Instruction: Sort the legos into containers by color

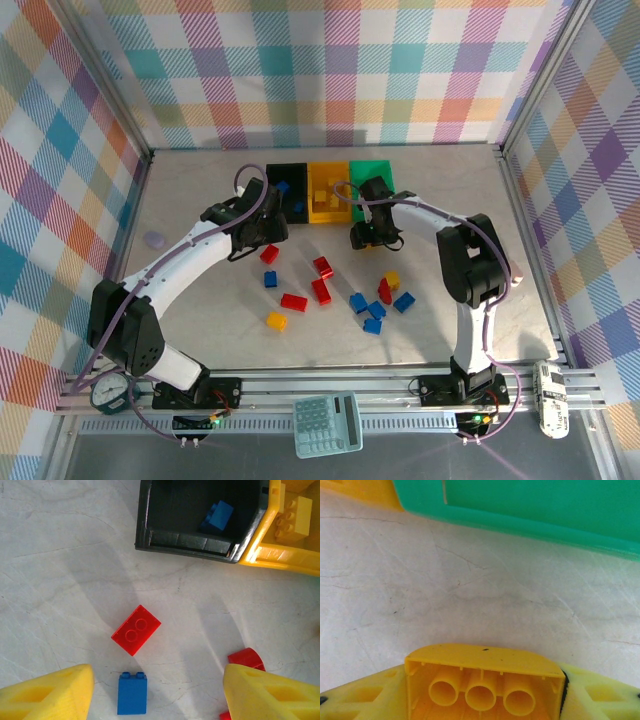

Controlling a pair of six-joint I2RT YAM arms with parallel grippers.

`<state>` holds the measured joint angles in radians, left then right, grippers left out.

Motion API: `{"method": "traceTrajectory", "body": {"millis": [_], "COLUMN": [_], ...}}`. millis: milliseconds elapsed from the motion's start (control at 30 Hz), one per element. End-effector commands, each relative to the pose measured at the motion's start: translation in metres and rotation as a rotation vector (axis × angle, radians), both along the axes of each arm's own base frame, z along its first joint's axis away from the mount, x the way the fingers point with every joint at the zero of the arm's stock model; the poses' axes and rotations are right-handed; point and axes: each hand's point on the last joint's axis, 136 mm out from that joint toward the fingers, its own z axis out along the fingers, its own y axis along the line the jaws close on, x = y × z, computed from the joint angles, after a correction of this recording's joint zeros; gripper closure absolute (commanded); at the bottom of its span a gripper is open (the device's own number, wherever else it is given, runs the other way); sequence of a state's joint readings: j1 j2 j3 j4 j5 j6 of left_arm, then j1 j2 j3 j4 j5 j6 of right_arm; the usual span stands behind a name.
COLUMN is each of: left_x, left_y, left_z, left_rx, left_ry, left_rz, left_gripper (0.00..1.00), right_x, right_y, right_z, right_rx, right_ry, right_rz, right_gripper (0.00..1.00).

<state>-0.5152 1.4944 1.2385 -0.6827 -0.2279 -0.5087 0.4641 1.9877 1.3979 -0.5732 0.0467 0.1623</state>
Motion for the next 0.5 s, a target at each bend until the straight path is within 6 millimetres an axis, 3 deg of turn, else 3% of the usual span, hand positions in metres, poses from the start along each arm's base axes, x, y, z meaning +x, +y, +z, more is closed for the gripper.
{"method": "traceTrajectory", "body": {"millis": [0,233,467], "left_x": [-0.011,-0.018,-0.027], "left_y": [0.002,-0.002,-0.006], "left_z": [0.010,0.015,0.017], "left_rx": [0.004,0.005,0.007], "left_ry": [-0.004,-0.008,-0.005], "left_rz": [-0.005,-0.012,-0.022], "left_gripper": [0.31,0.31,0.32], "right_x": [0.003,0.016,0.063], "right_y": [0.017,0.041,0.070], "right_z": [0.050,0.100,0.123], "right_rx": [0.076,0.177,0.233], "right_ry": [-0.077,-0.173,-0.235], "right_rz": [0.044,0.048,0.044], "right_gripper": [0.45,0.45,0.45]}}
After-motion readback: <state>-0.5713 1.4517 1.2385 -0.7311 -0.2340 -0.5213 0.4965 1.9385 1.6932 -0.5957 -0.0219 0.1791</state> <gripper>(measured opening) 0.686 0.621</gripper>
